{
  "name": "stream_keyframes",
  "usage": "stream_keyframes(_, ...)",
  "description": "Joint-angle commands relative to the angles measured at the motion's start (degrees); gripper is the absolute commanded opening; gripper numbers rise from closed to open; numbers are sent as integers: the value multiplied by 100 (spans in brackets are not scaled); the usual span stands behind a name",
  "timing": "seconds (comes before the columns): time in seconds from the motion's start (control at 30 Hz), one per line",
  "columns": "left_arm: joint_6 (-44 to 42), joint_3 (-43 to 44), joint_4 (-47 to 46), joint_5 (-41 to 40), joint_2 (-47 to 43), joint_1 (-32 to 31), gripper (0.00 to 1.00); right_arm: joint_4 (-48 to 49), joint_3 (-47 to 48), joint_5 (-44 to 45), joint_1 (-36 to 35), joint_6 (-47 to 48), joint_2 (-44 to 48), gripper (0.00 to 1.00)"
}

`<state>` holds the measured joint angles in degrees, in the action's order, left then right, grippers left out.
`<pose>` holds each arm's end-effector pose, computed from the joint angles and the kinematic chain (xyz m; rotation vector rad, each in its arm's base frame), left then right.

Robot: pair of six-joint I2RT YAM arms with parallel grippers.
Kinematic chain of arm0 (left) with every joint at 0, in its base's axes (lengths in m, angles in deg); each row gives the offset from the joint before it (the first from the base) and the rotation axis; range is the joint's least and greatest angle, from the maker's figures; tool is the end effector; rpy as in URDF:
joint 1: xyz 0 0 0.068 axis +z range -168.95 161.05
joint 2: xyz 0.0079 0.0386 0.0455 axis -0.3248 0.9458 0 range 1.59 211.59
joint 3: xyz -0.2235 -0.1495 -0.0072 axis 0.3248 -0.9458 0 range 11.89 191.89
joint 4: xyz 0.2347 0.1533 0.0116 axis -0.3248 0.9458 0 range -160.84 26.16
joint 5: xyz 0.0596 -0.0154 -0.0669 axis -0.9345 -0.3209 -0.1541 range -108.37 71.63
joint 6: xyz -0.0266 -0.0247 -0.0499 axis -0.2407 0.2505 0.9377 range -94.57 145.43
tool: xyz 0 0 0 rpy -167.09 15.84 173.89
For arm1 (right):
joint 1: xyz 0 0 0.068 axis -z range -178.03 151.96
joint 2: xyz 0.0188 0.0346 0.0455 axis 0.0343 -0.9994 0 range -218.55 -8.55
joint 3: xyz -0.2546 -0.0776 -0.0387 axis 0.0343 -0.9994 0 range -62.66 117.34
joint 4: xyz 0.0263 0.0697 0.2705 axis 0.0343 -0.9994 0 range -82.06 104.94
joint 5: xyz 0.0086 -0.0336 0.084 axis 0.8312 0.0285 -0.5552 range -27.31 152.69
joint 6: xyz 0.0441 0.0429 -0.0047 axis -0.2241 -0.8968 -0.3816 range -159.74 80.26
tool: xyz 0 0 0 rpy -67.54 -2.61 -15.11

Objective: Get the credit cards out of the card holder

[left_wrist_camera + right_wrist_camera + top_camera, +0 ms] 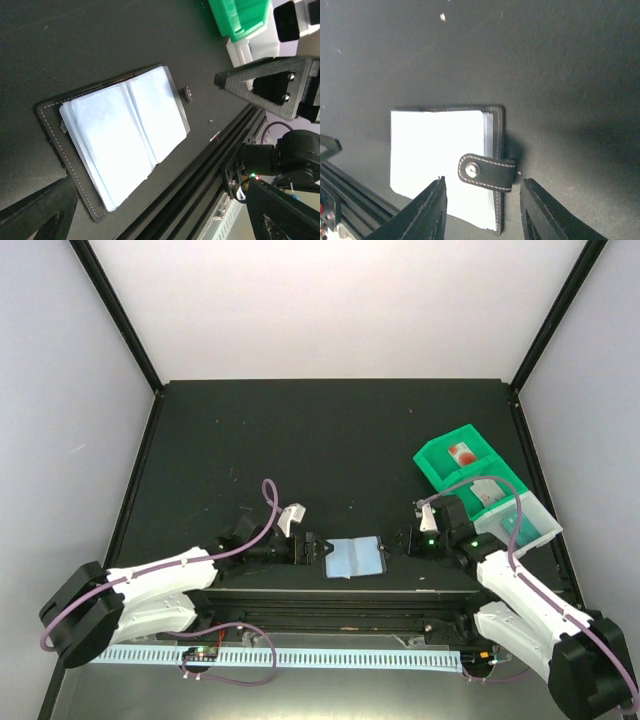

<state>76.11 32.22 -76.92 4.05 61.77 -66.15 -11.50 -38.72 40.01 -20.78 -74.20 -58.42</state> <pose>0.1433 -0.1810 0.1501 0.1850 2.4589 -1.3072 0.1670 0.0895 0.1575 0.0889 2.6150 0.8854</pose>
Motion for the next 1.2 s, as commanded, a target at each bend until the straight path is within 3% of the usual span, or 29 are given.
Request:
stream_keyframes(0.0, 214, -98, -651, 232, 278, 35, 94, 609, -270, -71, -340, -202, -250, 43)
stream_keyframes(0.23, 329, -288, -992, 327, 497, 27, 93, 1178, -475, -90, -644, -294, -775, 43)
stream_keyframes(0.4, 338, -303, -1024, 329, 521, 27, 93, 1531, -460, 145, -1245, -555, -1205, 43)
stream_keyframes(0.67, 125, -231, -622, 224, 543, 35, 91, 1897, -271, 544, -2048, -1026, -1809, 36)
stream_keyframes(1.0, -77, -286, -228, -179, 322, 44, 90, 1954, -341, 813, -2177, -1110, -1801, 27)
stream_keyframes(1.17, -79, -400, -548, -217, 511, 44, 90, 2064, -361, 690, -2197, -1151, -1873, 27)
